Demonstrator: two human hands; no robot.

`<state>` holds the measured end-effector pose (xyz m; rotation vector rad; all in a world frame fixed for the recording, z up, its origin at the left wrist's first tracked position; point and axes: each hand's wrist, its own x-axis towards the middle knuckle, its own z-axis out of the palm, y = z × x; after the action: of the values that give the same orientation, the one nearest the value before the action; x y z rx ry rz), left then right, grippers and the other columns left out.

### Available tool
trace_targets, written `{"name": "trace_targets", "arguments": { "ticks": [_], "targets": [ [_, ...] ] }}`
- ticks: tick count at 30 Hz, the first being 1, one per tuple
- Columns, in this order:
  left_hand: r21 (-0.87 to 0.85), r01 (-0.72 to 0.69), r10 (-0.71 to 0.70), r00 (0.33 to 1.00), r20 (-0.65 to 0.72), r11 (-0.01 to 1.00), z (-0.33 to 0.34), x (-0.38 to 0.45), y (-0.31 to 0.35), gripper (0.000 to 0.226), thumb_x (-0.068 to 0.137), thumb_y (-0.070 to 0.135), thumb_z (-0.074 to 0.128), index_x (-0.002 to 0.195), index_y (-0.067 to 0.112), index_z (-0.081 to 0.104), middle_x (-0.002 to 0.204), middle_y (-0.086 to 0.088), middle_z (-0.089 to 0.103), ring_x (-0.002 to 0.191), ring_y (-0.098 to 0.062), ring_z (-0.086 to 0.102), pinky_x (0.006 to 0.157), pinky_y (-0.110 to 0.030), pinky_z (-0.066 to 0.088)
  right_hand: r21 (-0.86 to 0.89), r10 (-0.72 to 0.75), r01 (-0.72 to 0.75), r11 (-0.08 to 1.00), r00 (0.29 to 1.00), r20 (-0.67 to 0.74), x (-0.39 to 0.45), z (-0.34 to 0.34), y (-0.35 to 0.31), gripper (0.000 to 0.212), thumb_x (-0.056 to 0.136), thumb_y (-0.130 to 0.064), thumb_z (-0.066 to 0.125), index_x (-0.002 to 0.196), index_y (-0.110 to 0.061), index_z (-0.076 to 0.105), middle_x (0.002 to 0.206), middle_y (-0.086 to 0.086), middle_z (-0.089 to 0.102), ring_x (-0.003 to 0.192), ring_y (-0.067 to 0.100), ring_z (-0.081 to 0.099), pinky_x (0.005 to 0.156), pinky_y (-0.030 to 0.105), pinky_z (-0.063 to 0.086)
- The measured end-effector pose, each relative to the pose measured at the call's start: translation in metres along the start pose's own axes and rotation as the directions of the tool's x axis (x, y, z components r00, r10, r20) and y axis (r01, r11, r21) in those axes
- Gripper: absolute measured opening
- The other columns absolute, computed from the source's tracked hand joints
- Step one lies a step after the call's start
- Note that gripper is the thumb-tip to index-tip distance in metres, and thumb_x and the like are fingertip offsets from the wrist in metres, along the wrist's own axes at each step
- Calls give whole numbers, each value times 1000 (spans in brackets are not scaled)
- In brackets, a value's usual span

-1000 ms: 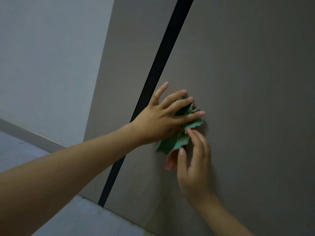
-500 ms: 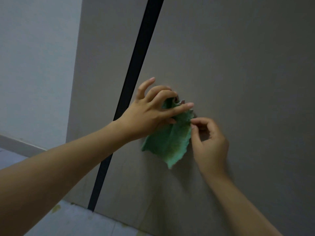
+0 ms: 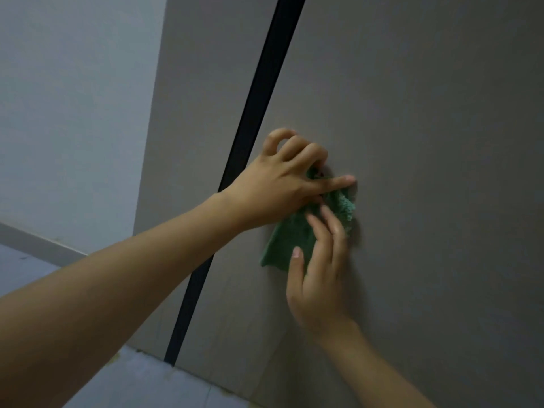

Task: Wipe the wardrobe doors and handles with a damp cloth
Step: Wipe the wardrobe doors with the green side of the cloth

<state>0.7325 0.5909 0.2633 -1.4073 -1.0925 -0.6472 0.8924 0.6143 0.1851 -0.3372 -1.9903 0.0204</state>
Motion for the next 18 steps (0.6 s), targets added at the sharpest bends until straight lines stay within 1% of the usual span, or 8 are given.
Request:
{"name": "trace_targets", "arguments": {
  "ticks": [2,4,6,8,9,11,14,18],
  "targets": [
    [-46,35,-36,999,-18,998,-3,2,-2,43,89,23,59,131,33,58,109,-2,35,99,-23,38,95,-40,28,19,20,-20,1000,1000,0,2,11,3,49,94,-18,39,142,-10,29,151,4,22,142,22,25,116,37,25],
    [-100,130,-132,991,-12,986,-9,-2,-6,43,92,28,58,134,31,53,111,-1,36,100,-22,39,93,-37,27,-15,17,-17,1000,1000,-21,8,18,6,52,96,-20,37,145,-9,24,155,4,18,145,20,18,118,35,19],
    [-122,209,-207,978,30,970,-15,-14,-13,45,93,34,56,136,28,48,118,-2,38,106,-23,40,95,-37,27,-162,-27,24,987,1000,-15,17,24,8,55,97,-22,37,148,-9,20,156,5,15,147,18,8,120,33,11],
    [-104,244,-238,969,72,964,-22,-29,-23,46,94,38,54,137,24,51,131,-4,45,116,-25,42,100,-39,27,-386,-99,94,918,995,8,31,32,8,58,95,-24,39,148,-9,21,156,6,14,147,16,0,120,34,6],
    [-89,256,-249,965,83,962,-26,-36,-27,45,95,39,51,137,22,52,137,-6,47,121,-26,42,103,-41,27,-477,-145,138,868,989,22,41,36,6,60,94,-24,39,149,-10,21,156,6,15,147,15,0,119,34,5],
    [-68,301,-295,952,85,951,-31,-48,-37,44,98,35,48,139,19,51,144,-11,46,129,-26,39,109,-45,27,-558,-251,251,791,965,79,68,41,2,62,91,-23,41,149,-13,23,156,4,19,146,19,11,117,36,5],
    [-48,431,-429,902,46,901,-37,-64,-52,45,98,29,46,140,14,49,146,-16,42,133,-27,36,111,-47,25,-568,-443,461,682,878,181,113,45,-4,55,94,-28,43,147,-17,33,152,5,35,137,26,26,116,40,6],
    [-134,655,-650,755,86,744,-42,-91,-67,50,94,22,46,144,15,42,152,-17,29,138,-27,25,111,-43,21,-549,-575,688,475,715,398,134,56,-10,51,101,-39,30,148,-18,33,151,5,36,138,27,25,116,43,8]
  ]
}}
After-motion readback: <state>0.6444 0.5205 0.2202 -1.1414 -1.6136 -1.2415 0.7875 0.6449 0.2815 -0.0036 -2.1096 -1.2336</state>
